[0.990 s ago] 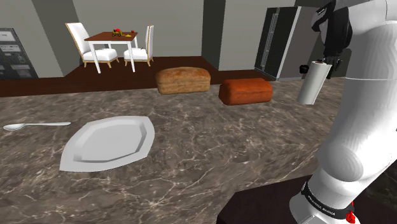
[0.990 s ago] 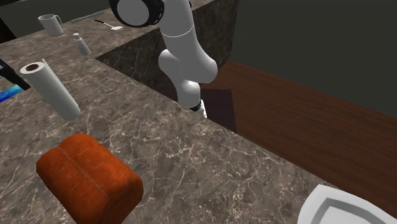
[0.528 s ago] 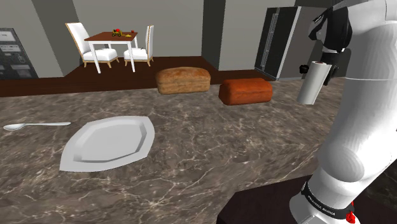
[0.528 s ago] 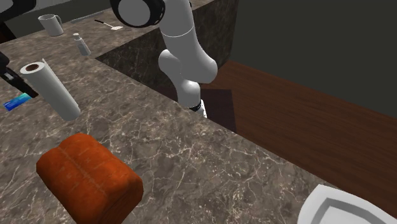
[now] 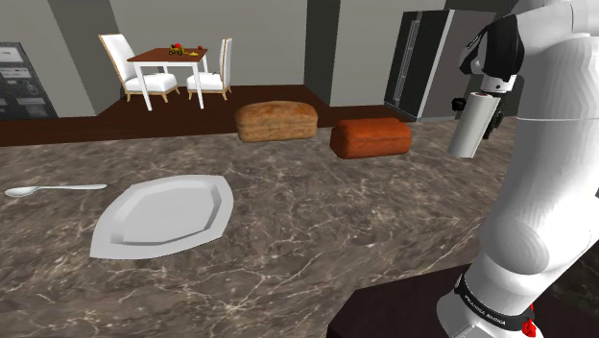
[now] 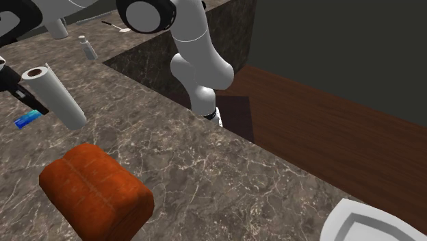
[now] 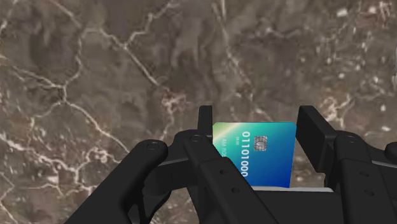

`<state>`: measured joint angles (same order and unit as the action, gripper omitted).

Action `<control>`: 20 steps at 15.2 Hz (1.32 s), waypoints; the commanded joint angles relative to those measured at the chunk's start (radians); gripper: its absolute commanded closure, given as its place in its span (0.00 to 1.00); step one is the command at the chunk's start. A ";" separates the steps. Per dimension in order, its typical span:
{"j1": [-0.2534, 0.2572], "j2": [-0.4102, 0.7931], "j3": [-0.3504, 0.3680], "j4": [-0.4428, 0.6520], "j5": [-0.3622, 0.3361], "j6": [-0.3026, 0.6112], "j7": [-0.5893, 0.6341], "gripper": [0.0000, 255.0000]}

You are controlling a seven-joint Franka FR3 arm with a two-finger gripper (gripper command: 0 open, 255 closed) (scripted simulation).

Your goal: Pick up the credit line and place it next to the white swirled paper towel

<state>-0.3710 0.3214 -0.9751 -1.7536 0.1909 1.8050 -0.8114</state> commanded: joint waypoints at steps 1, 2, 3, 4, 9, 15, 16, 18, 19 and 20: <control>-0.003 0.007 0.004 -0.021 0.007 0.026 -0.005 1.00; -0.005 0.015 0.007 -0.035 0.014 0.045 -0.009 1.00; -0.005 0.015 0.007 -0.036 0.014 0.045 -0.009 1.00; -0.005 0.015 0.007 -0.036 0.014 0.045 -0.009 1.00; -0.005 0.015 0.007 -0.035 0.014 0.045 -0.009 1.00; -0.005 0.015 0.007 -0.035 0.014 0.045 -0.009 0.00; -0.005 0.015 0.007 -0.035 0.014 0.045 -0.009 0.00; -0.008 0.008 0.002 0.026 0.005 -0.020 -0.002 0.00; -0.011 0.007 0.000 0.059 0.003 -0.053 0.000 0.00; -0.014 0.008 0.000 0.087 0.002 -0.080 0.001 0.00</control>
<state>-0.3833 0.3328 -0.9726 -1.6900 0.1968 1.7518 -0.8111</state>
